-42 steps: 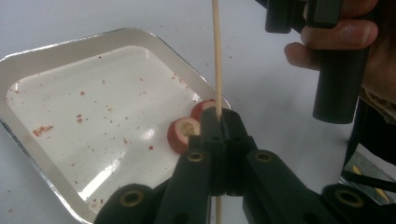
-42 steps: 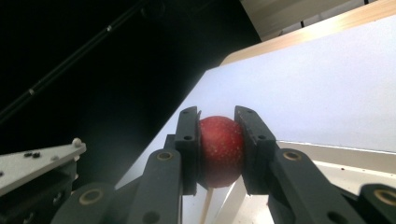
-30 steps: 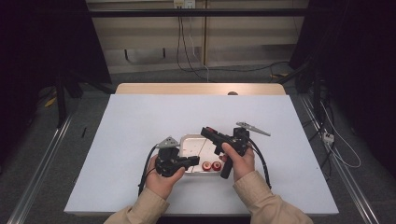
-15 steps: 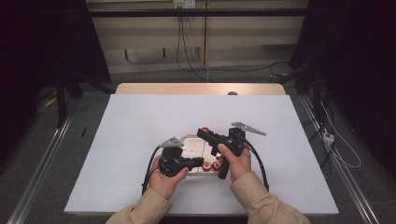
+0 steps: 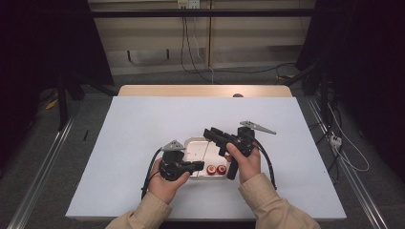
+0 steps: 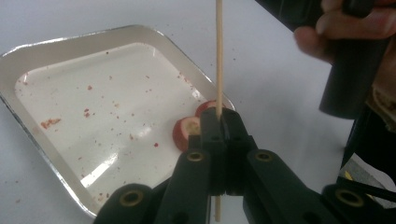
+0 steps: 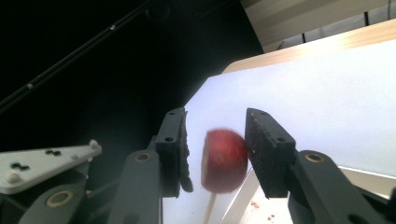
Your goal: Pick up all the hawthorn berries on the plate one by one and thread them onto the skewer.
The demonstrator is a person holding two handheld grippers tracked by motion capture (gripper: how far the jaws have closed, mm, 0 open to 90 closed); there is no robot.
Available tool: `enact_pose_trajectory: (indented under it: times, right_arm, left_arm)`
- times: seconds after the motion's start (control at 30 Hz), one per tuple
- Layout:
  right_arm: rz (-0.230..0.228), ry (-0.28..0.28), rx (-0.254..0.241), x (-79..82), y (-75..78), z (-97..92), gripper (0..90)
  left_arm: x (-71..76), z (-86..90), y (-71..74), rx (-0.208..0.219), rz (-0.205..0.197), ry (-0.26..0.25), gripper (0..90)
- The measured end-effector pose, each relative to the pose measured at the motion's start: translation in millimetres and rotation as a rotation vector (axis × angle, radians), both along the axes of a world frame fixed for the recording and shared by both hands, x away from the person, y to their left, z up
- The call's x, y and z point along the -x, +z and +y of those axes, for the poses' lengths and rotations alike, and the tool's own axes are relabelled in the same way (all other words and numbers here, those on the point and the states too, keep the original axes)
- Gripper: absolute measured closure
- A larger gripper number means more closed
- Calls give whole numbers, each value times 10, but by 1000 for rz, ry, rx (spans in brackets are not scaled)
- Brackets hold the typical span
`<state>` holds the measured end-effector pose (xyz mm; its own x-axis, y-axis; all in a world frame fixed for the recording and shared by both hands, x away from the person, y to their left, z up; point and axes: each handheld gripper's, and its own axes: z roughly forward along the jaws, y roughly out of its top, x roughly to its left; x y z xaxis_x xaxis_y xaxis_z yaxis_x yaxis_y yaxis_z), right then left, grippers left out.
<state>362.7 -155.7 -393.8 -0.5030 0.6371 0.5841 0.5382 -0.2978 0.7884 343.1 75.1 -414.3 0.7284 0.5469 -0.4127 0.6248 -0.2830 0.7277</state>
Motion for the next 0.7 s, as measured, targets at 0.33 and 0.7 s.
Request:
enact_pose_trajectory:
  times: [0.33,0.7]
  right_arm:
    - [3,-19,24,23,-16,-20,724]
    - [-5,-73,-18,80,-98,-40,729]
  left_arm:
    - [-11,75,22,47,16,25,900]
    - [-56,50,-8,46,48,11,900]
